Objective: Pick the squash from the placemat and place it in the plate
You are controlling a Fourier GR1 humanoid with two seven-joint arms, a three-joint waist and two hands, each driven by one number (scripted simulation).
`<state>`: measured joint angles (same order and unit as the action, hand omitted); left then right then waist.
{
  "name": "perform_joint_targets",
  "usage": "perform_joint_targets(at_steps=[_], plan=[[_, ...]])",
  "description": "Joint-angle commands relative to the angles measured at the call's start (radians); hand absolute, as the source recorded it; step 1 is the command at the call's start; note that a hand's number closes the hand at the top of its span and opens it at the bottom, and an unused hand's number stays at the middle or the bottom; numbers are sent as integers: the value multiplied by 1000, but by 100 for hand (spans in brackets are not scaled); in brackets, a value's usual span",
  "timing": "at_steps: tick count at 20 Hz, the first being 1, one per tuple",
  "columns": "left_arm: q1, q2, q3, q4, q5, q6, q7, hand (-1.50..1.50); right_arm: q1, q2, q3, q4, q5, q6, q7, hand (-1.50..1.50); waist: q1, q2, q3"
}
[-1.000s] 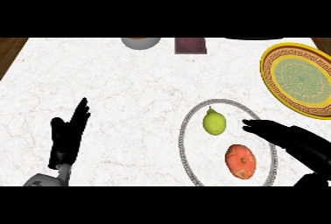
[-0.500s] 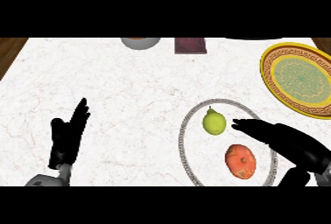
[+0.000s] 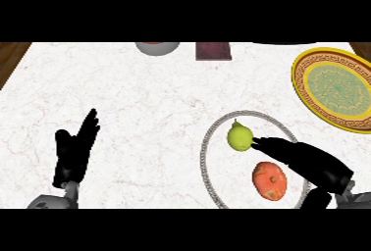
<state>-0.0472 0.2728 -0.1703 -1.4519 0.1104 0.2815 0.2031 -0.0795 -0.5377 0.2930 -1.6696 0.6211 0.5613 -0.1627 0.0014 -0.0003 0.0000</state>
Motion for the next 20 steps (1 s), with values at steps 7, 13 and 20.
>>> perform_joint_targets(at_steps=[7,13,20], plan=[[34,-44,40,-69,-70,-34,52,0,56,101,0,7,132,4,-22,-150,-1,-1,0],[-11,-51,74,-2,-82,-60,37,0,-86,139,19,145,210,-8,-93,150,3,1,0],[7,-113,85,12,-130,-54,6,0,21,139,-42,44,270,-89,-169,150,-2,0,0]])
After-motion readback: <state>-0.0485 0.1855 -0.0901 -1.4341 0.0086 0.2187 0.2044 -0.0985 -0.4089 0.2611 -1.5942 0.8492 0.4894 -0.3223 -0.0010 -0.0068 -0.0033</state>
